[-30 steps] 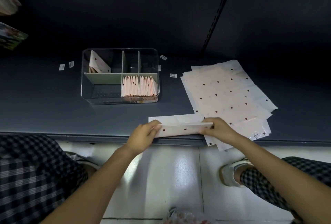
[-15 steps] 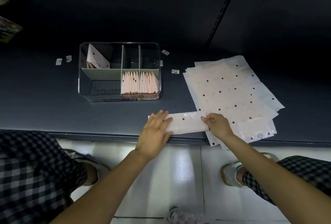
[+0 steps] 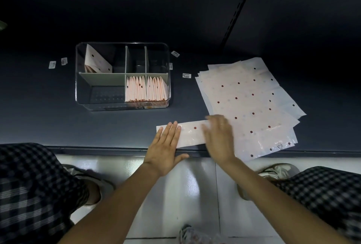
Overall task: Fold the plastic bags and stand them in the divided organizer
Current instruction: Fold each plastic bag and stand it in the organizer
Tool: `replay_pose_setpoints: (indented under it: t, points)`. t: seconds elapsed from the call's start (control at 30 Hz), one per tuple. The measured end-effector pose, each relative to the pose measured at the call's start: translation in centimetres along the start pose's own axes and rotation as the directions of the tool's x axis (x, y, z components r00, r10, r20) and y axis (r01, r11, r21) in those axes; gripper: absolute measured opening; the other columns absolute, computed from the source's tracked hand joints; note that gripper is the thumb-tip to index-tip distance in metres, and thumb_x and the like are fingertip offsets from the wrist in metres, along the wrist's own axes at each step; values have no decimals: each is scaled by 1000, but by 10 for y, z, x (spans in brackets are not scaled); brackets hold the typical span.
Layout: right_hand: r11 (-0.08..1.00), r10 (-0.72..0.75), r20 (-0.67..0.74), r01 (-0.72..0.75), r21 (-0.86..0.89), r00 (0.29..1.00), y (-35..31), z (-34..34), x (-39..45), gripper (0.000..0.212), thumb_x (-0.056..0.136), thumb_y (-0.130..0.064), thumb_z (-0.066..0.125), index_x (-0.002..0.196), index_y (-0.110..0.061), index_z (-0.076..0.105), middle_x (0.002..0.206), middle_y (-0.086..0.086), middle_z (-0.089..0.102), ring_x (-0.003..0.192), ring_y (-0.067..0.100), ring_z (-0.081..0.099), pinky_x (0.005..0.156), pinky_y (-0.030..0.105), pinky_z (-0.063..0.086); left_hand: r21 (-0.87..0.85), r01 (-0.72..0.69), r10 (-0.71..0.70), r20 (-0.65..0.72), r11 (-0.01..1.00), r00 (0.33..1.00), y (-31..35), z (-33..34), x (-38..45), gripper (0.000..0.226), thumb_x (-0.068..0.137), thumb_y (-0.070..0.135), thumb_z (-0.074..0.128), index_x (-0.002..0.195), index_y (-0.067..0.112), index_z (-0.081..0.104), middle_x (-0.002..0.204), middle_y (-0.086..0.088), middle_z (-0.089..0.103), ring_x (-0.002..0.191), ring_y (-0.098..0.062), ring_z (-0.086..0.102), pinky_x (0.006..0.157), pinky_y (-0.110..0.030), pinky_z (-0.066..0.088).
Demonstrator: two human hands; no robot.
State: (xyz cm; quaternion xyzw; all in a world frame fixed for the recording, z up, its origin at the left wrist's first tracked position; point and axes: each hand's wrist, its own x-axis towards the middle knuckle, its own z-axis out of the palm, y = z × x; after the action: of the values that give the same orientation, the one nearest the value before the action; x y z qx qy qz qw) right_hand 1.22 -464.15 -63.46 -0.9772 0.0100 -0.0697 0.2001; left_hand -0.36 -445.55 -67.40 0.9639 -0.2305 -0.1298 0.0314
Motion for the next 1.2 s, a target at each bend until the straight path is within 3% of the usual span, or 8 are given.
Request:
replay_pose_setpoints:
  t: [0.07, 0.13, 0.37, 0.57, 0.73, 1.03, 1.1, 1.2]
  points:
    - [976, -216, 274, 195, 101, 937, -24, 13, -9, 49, 95, -26, 49, 141, -9, 40, 148, 9, 38, 140, 26, 29, 117, 37, 18, 4, -12, 12, 6, 1000, 1000, 0, -1, 0, 89, 81, 70, -2, 144, 10, -21, 151, -7, -27, 141, -24, -25, 116, -39, -17]
    - [944, -315, 443, 323, 59, 839, -36, 31, -17, 61, 99, -40, 35, 150, -16, 13, 159, -1, 10, 147, 15, 1, 119, 31, -5, 0, -29, 29, 8, 1000, 1000, -1, 1, -1, 84, 82, 65, -2, 143, 11, -23, 153, -7, -24, 138, -24, -30, 114, -39, -21]
    - [958, -155, 477, 249, -142, 865, 6, 37, -15, 77, 94, -59, 20, 148, -16, -14, 157, -1, -17, 139, 8, -25, 114, 27, -18, 14, -54, 54, 2, 998, 999, -13, 2, -6, 93, 81, 76, 4, 144, 13, -23, 152, -10, -26, 141, -28, -24, 118, -39, -10]
    - [983, -27, 446, 105, -151, 895, 29, 17, -12, 65, 100, -47, 22, 150, -14, -3, 159, 0, -9, 146, 12, -9, 118, 28, -8, 54, -67, 67, 2, 996, 998, -36, -4, -22, 91, 78, 76, -3, 144, 15, -19, 153, -12, -20, 143, -29, -15, 117, -40, -11]
    - [990, -5, 345, 54, -130, 939, 28, 2, 19, 45, 96, -23, 49, 139, -12, 41, 144, 8, 37, 130, 24, 35, 107, 31, 30, 37, -77, 77, 12, 996, 997, -39, -1, -21, 89, 82, 75, 8, 139, 18, -29, 153, -10, -26, 141, -25, -24, 114, -36, -18]
    - [958, 112, 697, 108, -265, 708, 10, -18, 59, 24, 85, -26, 61, 107, -18, 59, 116, 7, 48, 114, 27, 39, 91, 35, 37, 107, 16, -16, 5, 994, 1000, -34, -22, -8, 73, 94, 62, 22, 151, 22, 1, 157, -8, -16, 144, -24, -17, 113, -42, -16]
    - [973, 125, 687, 46, -225, 716, 8, -19, 47, 7, 84, -20, 58, 91, -19, 58, 107, 6, 47, 108, 26, 44, 86, 32, 42, 126, 20, -20, -2, 992, 1000, -29, -27, -6, 71, 96, 57, 26, 151, 20, 3, 157, -8, -16, 144, -26, -17, 113, -42, -17]
    - [974, 220, 669, -198, -110, 710, 6, -19, 21, 15, 83, -11, 51, 75, -19, 42, 88, 0, 49, 85, 22, 49, 64, 28, 35, 12, -59, 60, -46, 998, 997, -16, -26, -8, 70, 95, 51, 38, 151, 18, 10, 159, -6, -5, 146, -24, -7, 114, -36, -13]
